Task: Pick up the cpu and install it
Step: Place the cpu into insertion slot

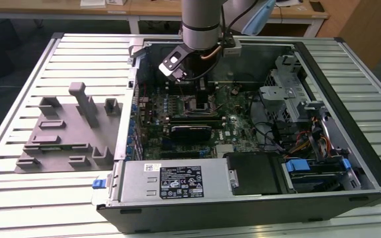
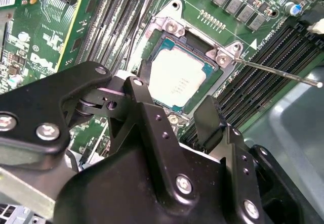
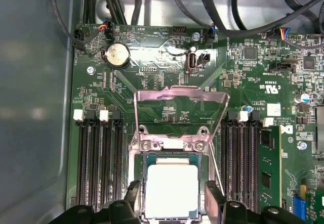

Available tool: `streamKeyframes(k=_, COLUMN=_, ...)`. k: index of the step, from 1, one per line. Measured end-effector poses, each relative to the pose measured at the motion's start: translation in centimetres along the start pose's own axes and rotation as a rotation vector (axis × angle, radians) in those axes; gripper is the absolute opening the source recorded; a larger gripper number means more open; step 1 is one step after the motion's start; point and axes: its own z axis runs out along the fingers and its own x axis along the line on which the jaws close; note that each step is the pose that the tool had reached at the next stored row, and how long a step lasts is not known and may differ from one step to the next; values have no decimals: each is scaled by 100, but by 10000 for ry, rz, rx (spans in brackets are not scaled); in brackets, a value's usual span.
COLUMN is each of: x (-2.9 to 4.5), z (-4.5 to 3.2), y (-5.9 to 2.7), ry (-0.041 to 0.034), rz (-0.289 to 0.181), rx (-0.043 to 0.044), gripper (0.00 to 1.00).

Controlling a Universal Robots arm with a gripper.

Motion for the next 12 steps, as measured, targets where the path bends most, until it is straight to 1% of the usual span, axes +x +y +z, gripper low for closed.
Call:
streamKeyframes(k=2, x=0, z=0, y=0, ry=0, rz=0, rx=0, gripper=61)
streamKeyframes(k=3, x=0, z=-1, y=0, ry=0, rz=0, rx=0, gripper=60)
streamKeyframes(k=4, x=0, z=-1, y=0, ry=-1, rz=0, rx=0, gripper=53)
streamKeyframes(k=5, x=0, z=-2, y=0, ry=-1, rz=-1, rx=1, gripper=53)
streamKeyframes(k=8, x=0, z=-2, y=0, ry=-1, rz=-1, rx=0, gripper=36)
streamKeyframes(k=9, x=0, z=-3, y=0, ry=0, rz=-1, rx=1, gripper=36)
streamKeyframes(k=11, x=0, z=-3, y=0, ry=0, rz=0, rx=0, gripper=24)
streamKeyframes(k=12, x=0, z=-3, y=0, ry=0, rz=0, rx=0, gripper=24)
